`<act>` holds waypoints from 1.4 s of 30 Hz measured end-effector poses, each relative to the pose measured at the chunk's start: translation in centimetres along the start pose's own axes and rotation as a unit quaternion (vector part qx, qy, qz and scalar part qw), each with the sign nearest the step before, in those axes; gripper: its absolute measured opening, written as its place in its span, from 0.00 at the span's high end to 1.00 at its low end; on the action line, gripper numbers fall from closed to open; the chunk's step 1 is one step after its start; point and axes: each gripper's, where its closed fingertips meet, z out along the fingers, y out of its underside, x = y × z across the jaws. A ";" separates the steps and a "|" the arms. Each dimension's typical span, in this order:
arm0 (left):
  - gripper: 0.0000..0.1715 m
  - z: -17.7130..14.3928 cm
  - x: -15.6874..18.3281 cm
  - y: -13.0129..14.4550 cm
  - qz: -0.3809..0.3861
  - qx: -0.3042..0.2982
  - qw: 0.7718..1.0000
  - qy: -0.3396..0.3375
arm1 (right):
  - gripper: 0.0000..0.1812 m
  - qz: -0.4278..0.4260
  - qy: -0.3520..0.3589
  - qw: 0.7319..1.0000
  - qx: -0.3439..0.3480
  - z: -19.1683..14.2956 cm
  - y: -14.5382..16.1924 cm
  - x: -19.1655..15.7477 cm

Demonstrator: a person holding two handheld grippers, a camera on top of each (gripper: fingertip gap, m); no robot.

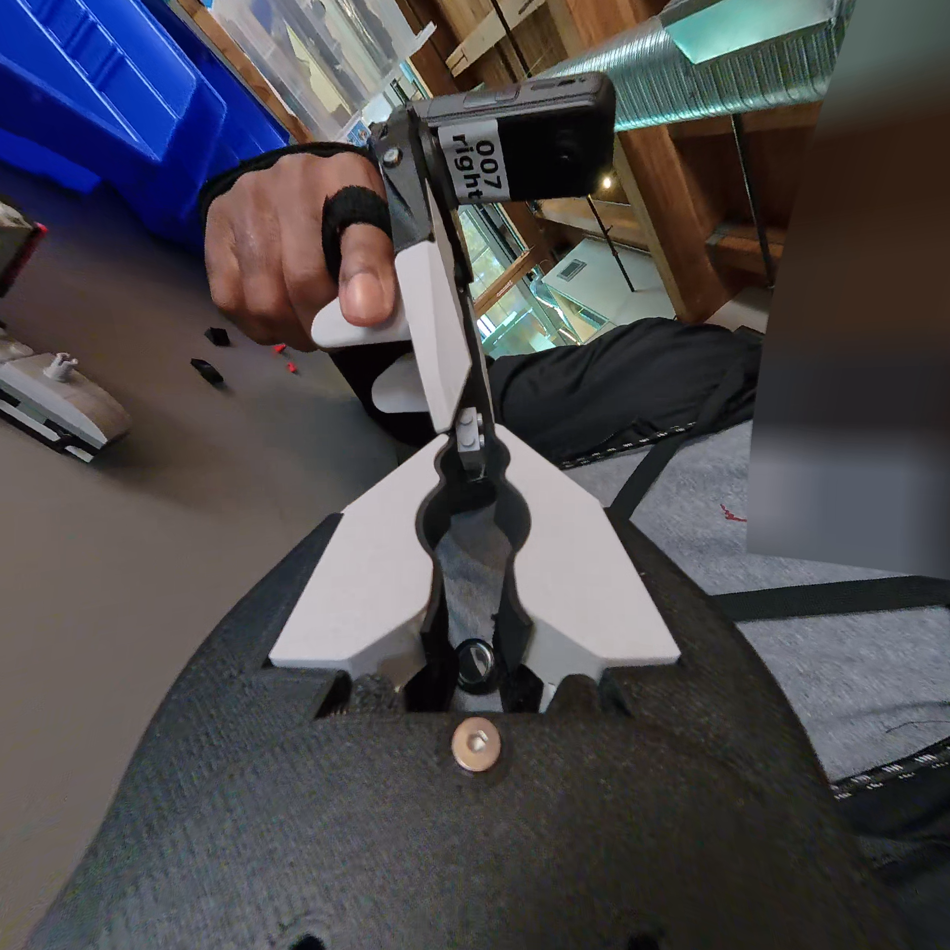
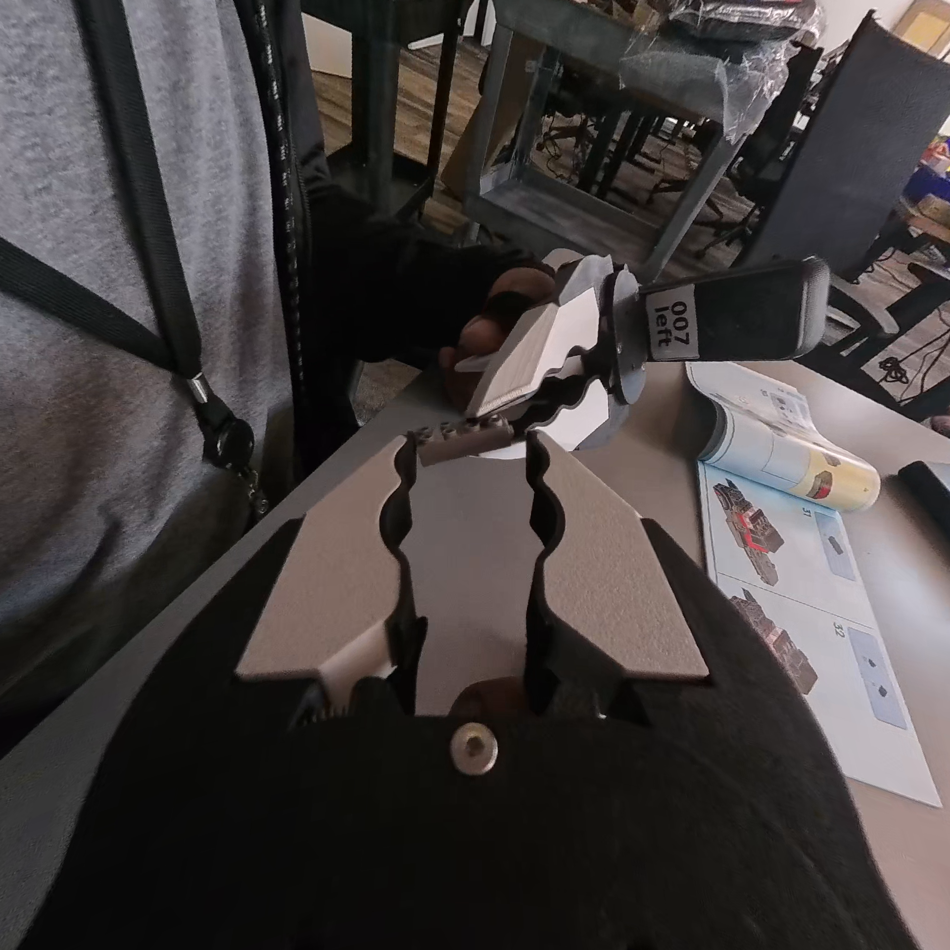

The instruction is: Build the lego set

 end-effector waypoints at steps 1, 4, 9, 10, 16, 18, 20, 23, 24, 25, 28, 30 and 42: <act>0.94 0.0 0.0 -0.1 -0.001 0.005 1.000 0.000 | 0.76 0.001 0.003 1.000 0.008 0.0 -0.1 0.1; 0.94 -0.2 -0.1 -0.5 0.002 0.018 1.000 -0.004 | 0.77 0.016 0.012 0.999 0.034 -0.1 -0.4 0.6; 0.93 -0.2 -0.9 -0.5 0.005 0.016 0.999 -0.032 | 0.79 0.015 0.016 0.999 0.042 -0.1 -0.1 0.8; 0.93 -0.2 -0.9 -0.5 0.004 0.016 0.999 -0.031 | 0.80 0.010 0.018 0.999 0.039 -0.1 -0.1 0.8; 0.93 -0.2 -0.9 -0.5 0.007 0.016 0.999 -0.031 | 0.80 0.005 0.015 0.999 0.038 -0.1 -0.1 0.8; 0.93 -0.2 -0.8 -0.5 0.007 0.015 0.999 -0.030 | 0.80 0.006 0.012 0.999 0.039 -0.1 -0.1 0.8; 0.93 -0.2 -0.8 -0.6 0.005 0.017 0.999 -0.029 | 0.79 0.007 0.015 0.999 0.039 -0.1 -0.1 0.8; 0.94 -0.6 -0.5 -1.0 0.005 0.030 0.999 -0.017 | 0.78 0.020 0.030 0.998 0.043 0.0 -0.2 1.2; 0.94 -0.6 -0.4 -1.1 0.005 0.032 0.999 -0.015 | 0.78 0.020 0.036 0.998 0.045 -0.1 -0.3 1.3; 0.94 -0.7 -0.4 -1.1 0.006 0.033 0.999 -0.014 | 0.77 0.017 0.041 0.998 0.052 -0.2 -0.4 1.3; 0.94 -0.7 -0.1 -1.1 0.011 0.034 0.999 -0.003 | 0.76 0.022 0.039 0.996 0.081 -0.7 -1.3 1.3; 0.94 -0.8 0.3 -1.3 0.010 0.040 0.999 0.010 | 0.78 0.012 0.037 0.997 0.067 -0.4 -1.0 1.1; 0.94 -0.6 1.0 -1.6 0.003 0.053 0.998 0.043 | 0.81 -0.011 0.043 0.995 0.087 -0.6 -1.8 1.2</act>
